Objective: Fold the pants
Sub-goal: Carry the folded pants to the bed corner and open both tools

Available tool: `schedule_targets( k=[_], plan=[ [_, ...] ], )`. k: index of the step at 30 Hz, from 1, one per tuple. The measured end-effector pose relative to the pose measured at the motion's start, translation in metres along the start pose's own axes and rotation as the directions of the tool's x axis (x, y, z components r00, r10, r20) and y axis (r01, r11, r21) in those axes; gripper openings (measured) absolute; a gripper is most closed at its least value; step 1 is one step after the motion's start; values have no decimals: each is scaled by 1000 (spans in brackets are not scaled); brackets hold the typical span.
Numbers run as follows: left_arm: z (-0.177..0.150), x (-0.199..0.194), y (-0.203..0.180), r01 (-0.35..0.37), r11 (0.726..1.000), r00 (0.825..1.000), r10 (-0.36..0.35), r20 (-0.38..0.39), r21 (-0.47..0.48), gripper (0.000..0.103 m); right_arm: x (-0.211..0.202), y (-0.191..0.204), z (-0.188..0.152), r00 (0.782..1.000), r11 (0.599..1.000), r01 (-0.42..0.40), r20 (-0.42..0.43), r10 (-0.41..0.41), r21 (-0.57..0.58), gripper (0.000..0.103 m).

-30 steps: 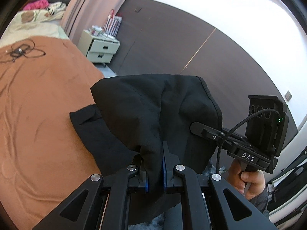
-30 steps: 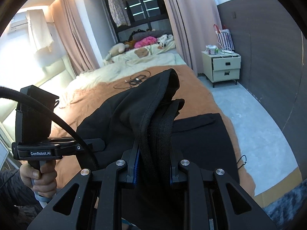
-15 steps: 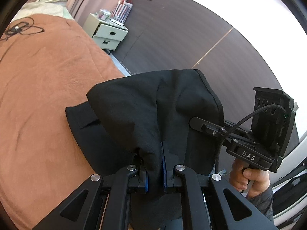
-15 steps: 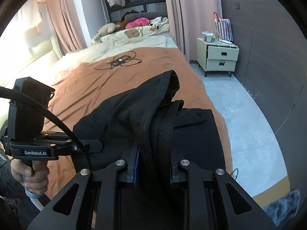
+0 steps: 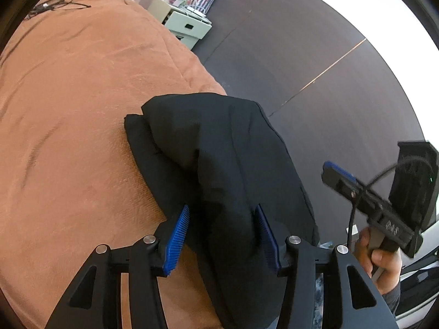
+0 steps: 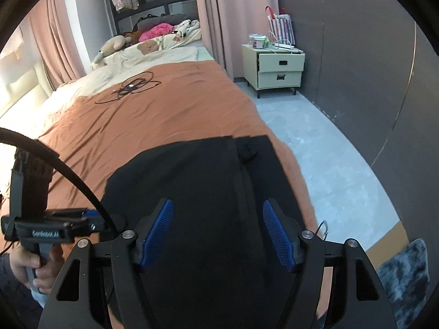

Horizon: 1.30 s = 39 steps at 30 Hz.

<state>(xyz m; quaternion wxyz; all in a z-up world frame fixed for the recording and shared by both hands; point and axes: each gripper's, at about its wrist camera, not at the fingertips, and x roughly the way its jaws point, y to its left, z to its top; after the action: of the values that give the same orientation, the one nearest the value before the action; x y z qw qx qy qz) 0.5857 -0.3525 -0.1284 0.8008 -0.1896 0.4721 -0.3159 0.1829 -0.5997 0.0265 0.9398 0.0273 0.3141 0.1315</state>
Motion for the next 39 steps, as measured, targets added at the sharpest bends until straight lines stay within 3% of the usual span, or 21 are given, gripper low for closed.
schedule_targets(
  k=[3,5,9,18,26,30,34,36,39],
  plan=[
    [-1,-6,-3,1,1000,1000,-1,-11,0,52,-17,1,-18,1000,1000,-22,16,22,12,67],
    [-9,-8,-5,6,1000,1000,-6,-22,3,52,-27,5,-30,999,999,-45,23,45,13,60],
    [-24,-9,-10,1,1000,999,-1,-45,16,34,-26,-8,-53,998,997,-69,2,69,26,55],
    [-58,-13,-21,-55,997,991,61,-123,51,34,-33,-32,-89,996,994,-13,-83,22,107,55],
    [-68,-51,-30,-105,989,989,115,-96,108,34,-86,-46,-99,995,987,21,-101,-4,160,55],
    [-76,-82,-39,-142,981,986,151,-63,133,39,-116,-48,-94,998,984,10,-68,2,175,55],
    [-76,-107,-46,-162,973,986,168,-19,166,56,-145,-47,-90,999,980,0,-35,7,198,55],
    [-79,-126,-50,-172,970,985,173,4,172,58,-160,-47,-91,1000,980,6,-21,-2,200,55],
    [-90,-160,-58,-185,967,983,180,44,176,62,-178,-41,-88,1000,981,16,-8,-15,194,63]
  ],
)
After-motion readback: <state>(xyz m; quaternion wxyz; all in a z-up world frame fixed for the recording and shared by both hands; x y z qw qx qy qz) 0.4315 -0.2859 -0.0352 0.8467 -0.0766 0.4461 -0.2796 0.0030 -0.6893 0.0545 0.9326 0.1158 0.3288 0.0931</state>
